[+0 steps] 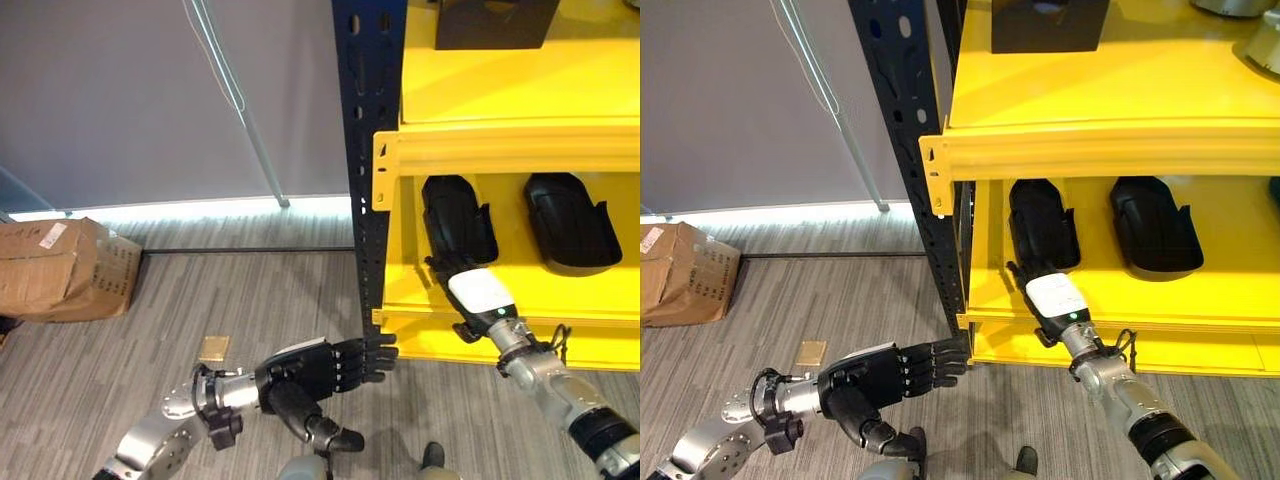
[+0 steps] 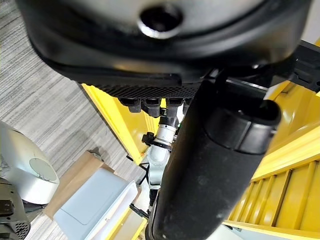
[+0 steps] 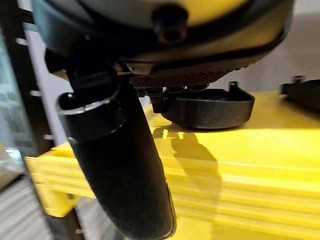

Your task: Move parts from the plastic box to the shelf.

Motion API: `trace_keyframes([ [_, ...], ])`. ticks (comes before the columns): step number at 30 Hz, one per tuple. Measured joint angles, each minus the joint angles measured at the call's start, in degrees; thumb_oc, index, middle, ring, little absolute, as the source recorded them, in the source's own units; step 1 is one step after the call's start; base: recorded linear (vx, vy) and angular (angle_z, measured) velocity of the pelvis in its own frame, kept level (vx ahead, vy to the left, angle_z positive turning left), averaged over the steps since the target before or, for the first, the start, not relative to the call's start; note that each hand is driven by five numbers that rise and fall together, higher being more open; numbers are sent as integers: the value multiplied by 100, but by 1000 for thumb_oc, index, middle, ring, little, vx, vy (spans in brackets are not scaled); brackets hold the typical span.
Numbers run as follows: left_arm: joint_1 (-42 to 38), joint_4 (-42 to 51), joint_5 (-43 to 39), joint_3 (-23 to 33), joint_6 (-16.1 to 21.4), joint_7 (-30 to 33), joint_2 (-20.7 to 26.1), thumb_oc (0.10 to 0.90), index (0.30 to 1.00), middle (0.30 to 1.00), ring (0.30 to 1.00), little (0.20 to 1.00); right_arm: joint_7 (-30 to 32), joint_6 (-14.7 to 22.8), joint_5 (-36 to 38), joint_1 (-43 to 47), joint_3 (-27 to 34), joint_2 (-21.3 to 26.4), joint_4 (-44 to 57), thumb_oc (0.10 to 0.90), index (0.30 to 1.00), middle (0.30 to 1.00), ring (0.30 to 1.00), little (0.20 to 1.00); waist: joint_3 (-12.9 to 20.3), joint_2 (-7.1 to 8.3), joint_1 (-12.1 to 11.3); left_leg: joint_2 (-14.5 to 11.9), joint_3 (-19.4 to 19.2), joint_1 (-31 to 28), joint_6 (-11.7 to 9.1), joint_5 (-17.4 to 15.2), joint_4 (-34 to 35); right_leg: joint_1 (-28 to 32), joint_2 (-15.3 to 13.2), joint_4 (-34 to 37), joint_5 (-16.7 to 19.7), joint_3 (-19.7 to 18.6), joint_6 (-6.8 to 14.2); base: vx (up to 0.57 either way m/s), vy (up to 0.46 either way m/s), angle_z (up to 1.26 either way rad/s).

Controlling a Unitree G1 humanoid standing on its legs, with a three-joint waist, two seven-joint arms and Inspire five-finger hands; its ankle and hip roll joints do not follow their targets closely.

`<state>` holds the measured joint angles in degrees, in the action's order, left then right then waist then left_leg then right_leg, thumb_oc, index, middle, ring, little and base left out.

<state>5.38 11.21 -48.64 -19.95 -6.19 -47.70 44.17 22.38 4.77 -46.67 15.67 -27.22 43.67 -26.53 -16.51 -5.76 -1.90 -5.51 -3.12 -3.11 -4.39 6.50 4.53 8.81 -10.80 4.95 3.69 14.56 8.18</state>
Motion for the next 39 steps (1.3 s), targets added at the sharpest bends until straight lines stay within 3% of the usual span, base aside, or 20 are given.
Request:
trace_keyframes([
  [3, -4, 2, -2, 0, 0, 0, 1, 900, 1000, 1000, 1000, 1000, 97, 33, 11, 28, 4, 28, -121, 900, 1000, 1000, 1000, 1000, -3, -9, 8, 0, -1, -1, 0, 0, 0, 0, 1, 0, 0, -1, 0, 0, 0, 0],
  [11, -26, 14, -7, -3, 0, 96, 1, 900, 1000, 1000, 1000, 1000, 620, 948, 13, 74, 0, 21, 446, 900, 1000, 1000, 1000, 1000, -8, -38, 7, 0, 2, -6, 0, 0, 0, 4, 0, 0, 0, 0, 0, 0, 0, 0],
  [20, -24, 34, -22, -5, 0, 235, 1, 900, 1000, 1000, 1000, 1000, 471, 1479, 32, 68, -15, -7, 1141, 900, 1000, 1000, 1000, 1000, -6, -54, 8, 3, 3, -6, 0, 0, 0, 4, -2, 0, 0, -1, 0, 0, 0, 0],
  [24, -25, 53, -24, -16, 8, 245, 2, 900, 1000, 1000, 1000, 1000, 245, 1463, 192, 69, -25, -2, 1173, 900, 1000, 1000, 1000, 1000, -5, -58, 16, 3, 0, -4, 0, 0, 0, -1, -3, 0, 0, -3, -1, 0, 0, 0],
  [28, -23, 54, -24, -20, 20, 252, 1, 900, 1000, 1000, 1000, 1000, 308, 1195, 185, 64, -147, -21, 1173, 900, 1000, 1000, 1000, 1000, -5, -61, 17, 3, -1, -4, 0, 0, 0, -1, -3, 0, 0, -5, -1, 0, 0, 0],
  [34, 16, 89, -26, -23, 142, 425, -1, 900, 1000, 1000, 1000, 1000, 1054, 704, 511, 51, 10, -139, 1366, 900, 1000, 1000, 1000, 1000, -4, -89, 29, 4, -23, -5, 2, -1, 0, -18, -6, 0, 1, -27, -2, -11, 6, -2],
  [39, 38, 104, -21, -29, 165, 471, -49, 900, 1000, 1000, 1000, 1000, 1578, 490, 1484, -11, 663, -472, 1708, 900, 1000, 1000, 1000, 1000, -5, -151, 84, 7, -95, -18, 7, -5, 0, -49, -15, -2, 15, -100, 2, -14, 10, -5],
])
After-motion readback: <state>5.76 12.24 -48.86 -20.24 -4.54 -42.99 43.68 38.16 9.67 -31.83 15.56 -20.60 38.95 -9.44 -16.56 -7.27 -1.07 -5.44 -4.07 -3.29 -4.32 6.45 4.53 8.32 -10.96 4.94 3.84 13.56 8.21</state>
